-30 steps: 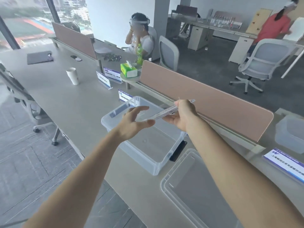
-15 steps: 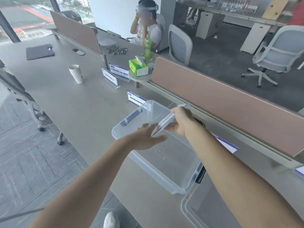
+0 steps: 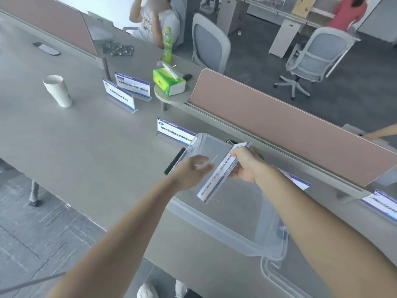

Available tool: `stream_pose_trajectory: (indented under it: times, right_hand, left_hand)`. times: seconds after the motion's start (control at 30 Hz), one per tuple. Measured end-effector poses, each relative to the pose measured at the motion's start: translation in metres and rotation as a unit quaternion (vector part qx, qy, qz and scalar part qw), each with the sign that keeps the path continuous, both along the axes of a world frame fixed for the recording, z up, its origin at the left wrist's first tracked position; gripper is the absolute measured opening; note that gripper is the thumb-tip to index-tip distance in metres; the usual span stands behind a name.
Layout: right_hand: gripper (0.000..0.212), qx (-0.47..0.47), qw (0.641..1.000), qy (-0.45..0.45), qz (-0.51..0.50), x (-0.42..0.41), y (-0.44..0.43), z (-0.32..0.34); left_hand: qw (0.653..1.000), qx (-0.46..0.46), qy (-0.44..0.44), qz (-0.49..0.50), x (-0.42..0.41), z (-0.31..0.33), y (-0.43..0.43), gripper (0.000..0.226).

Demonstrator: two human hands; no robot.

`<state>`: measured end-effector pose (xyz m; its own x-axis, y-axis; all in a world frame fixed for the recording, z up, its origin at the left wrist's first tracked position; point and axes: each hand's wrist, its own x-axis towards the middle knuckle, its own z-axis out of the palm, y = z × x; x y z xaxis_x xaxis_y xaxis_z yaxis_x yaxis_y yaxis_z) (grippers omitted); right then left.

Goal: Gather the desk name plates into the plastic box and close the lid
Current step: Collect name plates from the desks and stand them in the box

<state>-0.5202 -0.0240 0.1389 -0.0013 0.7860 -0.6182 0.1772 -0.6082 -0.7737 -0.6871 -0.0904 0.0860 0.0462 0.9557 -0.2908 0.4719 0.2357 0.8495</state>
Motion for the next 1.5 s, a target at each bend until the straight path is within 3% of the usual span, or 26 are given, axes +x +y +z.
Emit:
stream_pose_trajectory:
  times: [0.17,0.43,0.77,1.03,1.13,1.27,1.5]
  right_hand:
    - [0.017,-0.045,0.999,0.005,0.020,-0.002,0.023,-0.034]
    - [0.019,-0.128,0.989,0.013,0.077,-0.019,0.058,-0.104]
    - [0.022,-0.187,0.978,0.012,0.092,-0.044,0.073,-0.154]
    - [0.024,-0.158,0.982,0.023,0.102,-0.062,0.075,-0.167]
    - [0.036,-0.149,0.983,0.011,0.105,-0.069,0.073,-0.172]
    - [0.010,-0.111,0.991,-0.019,0.077,-0.075,0.068,-0.174]
    - [0.037,-0.095,0.995,0.005,0.041,-0.082,0.060,-0.180]
  left_hand:
    - [0.989,0.095,0.058,0.096,-0.022,-0.010,0.034,0.033]
    - [0.983,0.021,0.159,0.086,-0.030,-0.052,0.083,0.040]
    - [0.993,0.003,0.065,0.103,-0.032,-0.080,0.094,0.035]
    - [0.994,0.012,0.044,0.102,-0.035,-0.082,0.092,0.028]
    - [0.993,0.009,0.042,0.107,-0.035,-0.081,0.092,0.029]
    - [0.992,0.003,0.046,0.116,-0.035,-0.079,0.093,0.030]
    - [0.991,-0.003,0.039,0.127,-0.033,-0.078,0.094,0.028]
